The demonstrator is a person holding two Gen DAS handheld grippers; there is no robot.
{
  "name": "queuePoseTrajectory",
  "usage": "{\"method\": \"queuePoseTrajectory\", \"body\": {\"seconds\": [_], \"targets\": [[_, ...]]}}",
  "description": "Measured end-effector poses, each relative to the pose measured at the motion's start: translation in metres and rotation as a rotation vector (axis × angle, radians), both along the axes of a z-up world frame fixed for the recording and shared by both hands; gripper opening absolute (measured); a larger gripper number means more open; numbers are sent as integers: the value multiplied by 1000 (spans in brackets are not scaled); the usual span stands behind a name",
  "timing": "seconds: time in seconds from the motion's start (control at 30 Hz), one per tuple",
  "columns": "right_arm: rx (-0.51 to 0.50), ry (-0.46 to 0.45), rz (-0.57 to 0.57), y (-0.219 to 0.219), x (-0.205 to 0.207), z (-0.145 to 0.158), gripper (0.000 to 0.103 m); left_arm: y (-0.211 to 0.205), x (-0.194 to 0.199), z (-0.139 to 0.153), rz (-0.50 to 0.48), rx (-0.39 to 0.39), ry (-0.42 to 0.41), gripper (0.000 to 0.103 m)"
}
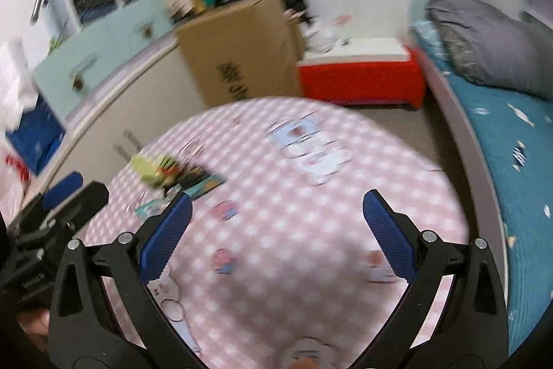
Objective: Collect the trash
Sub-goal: 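Move both tools back toward the table, then grasp the teal tube with the left tool while the right tool grasps the orange cap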
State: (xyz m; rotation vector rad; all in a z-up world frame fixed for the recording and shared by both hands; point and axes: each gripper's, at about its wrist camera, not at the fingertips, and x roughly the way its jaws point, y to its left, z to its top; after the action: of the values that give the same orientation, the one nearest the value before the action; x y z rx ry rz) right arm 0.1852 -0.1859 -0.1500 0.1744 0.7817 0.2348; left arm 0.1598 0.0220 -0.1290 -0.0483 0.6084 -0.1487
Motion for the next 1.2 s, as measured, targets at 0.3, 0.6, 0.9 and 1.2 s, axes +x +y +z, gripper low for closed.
{"method": "queuePoseTrajectory", "body": {"seconds": [0.3, 0.6, 0.9, 1.2], "targets": [[-78, 86, 201, 84, 28, -48, 94, 68, 11, -47, 109, 24, 95, 92], [-147, 123, 288, 126, 50, -72, 60, 70, 23, -64, 86, 58, 133, 92], [-132, 98, 279, 102, 45, -73, 30, 46, 48, -77, -13, 132, 157, 92], [-42, 94, 162, 29, 28, -61, 30, 8, 61, -96, -166, 229, 203, 92]]}}
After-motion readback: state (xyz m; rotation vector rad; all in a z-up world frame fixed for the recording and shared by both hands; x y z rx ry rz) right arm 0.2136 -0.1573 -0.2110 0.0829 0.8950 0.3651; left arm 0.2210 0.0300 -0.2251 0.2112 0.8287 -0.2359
